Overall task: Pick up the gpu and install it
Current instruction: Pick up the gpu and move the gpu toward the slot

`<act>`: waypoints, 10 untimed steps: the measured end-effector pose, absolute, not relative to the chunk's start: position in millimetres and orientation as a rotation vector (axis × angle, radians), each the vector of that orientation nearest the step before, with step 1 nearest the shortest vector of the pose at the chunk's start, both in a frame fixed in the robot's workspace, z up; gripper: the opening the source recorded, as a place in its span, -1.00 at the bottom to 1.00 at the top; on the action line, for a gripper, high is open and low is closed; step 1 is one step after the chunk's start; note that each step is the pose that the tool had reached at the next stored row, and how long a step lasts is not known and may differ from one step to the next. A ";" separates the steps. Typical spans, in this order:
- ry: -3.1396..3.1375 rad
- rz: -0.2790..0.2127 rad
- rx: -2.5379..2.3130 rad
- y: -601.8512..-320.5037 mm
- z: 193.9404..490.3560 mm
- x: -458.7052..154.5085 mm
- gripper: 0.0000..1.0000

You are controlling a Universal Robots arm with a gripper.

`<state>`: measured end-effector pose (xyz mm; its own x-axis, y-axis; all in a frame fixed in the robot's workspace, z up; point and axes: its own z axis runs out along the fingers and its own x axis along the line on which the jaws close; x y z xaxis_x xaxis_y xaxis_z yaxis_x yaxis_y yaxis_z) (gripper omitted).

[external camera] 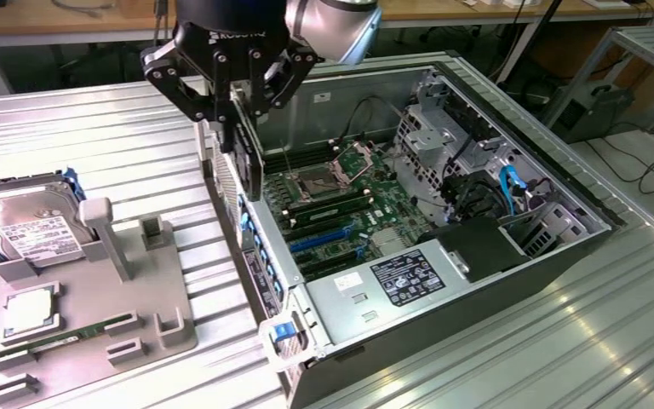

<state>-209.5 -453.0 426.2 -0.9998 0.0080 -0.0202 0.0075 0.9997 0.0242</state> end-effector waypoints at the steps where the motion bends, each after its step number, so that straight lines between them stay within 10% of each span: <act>1: 3.121 0.038 0.012 -453.0 426.2 -199.6 -0.45; 10: 3.121 0.038 0.012 -453.0 426.2 -183.8 -0.45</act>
